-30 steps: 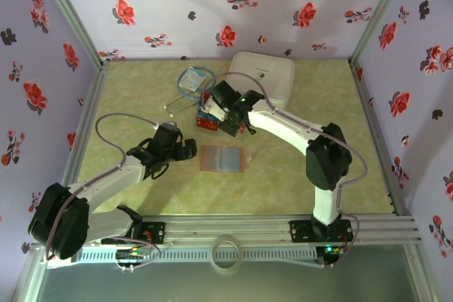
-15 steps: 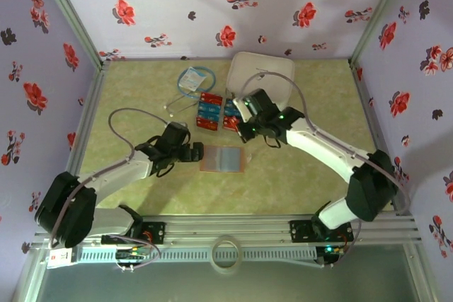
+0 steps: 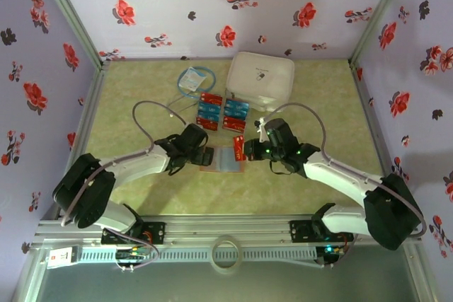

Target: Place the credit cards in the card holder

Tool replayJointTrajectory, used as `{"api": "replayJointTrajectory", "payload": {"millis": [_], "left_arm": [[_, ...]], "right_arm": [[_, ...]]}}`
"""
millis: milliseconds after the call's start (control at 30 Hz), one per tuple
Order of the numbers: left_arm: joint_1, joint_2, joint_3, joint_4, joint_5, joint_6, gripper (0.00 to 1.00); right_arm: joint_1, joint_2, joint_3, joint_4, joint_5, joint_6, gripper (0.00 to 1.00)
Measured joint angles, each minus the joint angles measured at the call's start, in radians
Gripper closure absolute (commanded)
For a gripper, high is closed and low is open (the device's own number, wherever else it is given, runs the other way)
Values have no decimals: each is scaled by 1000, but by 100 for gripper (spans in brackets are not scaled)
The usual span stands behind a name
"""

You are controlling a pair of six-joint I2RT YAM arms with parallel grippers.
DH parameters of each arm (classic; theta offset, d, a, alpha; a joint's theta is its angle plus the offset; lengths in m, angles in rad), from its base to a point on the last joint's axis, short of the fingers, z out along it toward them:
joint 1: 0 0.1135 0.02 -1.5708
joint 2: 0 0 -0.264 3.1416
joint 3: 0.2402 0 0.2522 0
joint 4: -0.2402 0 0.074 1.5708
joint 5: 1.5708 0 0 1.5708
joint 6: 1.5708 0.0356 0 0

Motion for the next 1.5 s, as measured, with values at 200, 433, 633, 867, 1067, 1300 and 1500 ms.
{"api": "replayJointTrajectory", "payload": {"millis": [200,433,633,867,1067,1300,1500], "left_arm": [[-5,28,0,0,-23,8,0],[-5,40,-19,5,-32,8,0],[-10,44,-51,14,-35,5,0],[-17,35,-87,50,-40,-43,0],[-28,11,-124,72,-48,-110,0],[-37,8,-131,77,-60,-149,0],[-37,8,-131,76,-63,-156,0]], "right_arm": [[-3,9,-39,108,-28,85,100],[-5,50,-42,206,-54,138,100],[-5,109,-53,285,-79,178,100],[-4,171,-83,379,-98,211,100],[4,222,-105,473,-101,229,100],[32,272,-130,575,-97,245,100],[43,304,-151,637,-86,254,100]]}}
